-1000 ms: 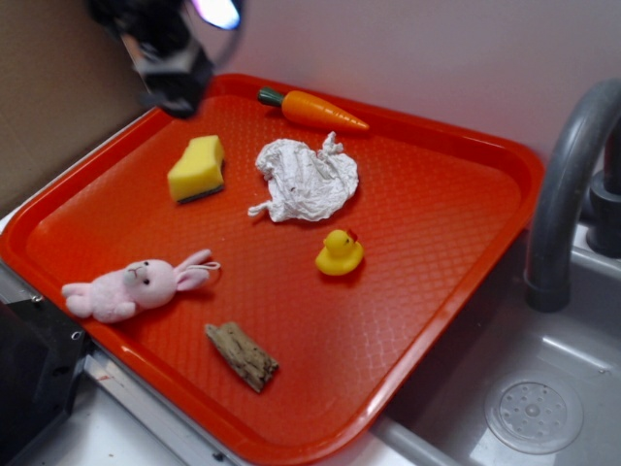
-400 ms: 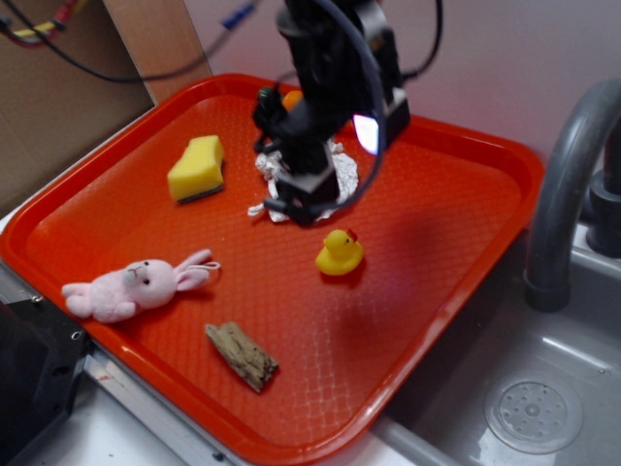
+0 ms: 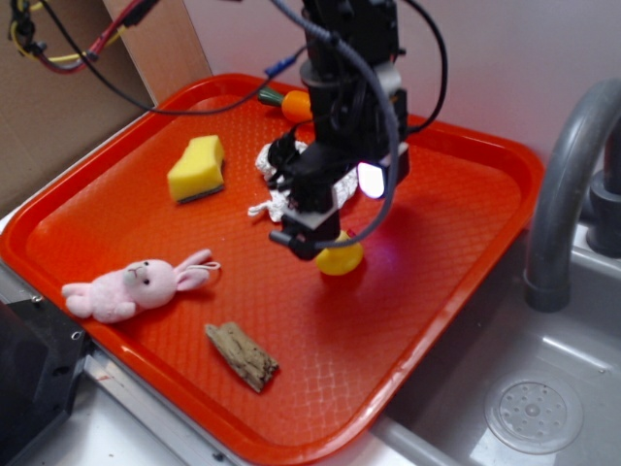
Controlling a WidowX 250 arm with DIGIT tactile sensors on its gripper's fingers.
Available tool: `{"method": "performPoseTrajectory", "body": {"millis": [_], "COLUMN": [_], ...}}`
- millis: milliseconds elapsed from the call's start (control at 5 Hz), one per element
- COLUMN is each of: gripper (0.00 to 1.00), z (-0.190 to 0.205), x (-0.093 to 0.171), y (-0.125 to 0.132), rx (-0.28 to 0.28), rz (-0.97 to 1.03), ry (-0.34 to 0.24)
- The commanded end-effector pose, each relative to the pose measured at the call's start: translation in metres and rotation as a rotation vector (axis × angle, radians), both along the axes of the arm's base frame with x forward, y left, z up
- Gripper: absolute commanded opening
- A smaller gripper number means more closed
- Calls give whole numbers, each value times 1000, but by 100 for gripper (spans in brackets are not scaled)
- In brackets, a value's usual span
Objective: Grab the yellow duck.
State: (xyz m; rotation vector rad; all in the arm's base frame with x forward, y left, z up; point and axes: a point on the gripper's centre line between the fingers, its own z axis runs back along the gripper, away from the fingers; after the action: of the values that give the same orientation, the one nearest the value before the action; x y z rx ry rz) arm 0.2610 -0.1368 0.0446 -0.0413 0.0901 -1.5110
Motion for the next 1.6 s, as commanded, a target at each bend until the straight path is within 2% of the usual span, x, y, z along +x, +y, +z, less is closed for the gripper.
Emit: {"method": "performPoseTrajectory", "body": {"millis": [0, 200, 400, 600, 800, 1000, 1200, 1400], "gripper": [100, 0, 0, 0, 0, 0, 0, 0], "z": [-11, -23, -26, -23, 25, 75, 124, 169], "x": [-24, -24, -22, -17, 3, 4, -11, -44], "y": [-7, -10, -10, -3, 25, 47, 62, 76], "rx": [-39, -94, -109, -43, 127, 109, 119, 134], "rz": [-32, 31, 85, 193, 443, 698, 949, 1200], "ry": [25, 13, -6, -63, -187, -251, -181, -201]}}
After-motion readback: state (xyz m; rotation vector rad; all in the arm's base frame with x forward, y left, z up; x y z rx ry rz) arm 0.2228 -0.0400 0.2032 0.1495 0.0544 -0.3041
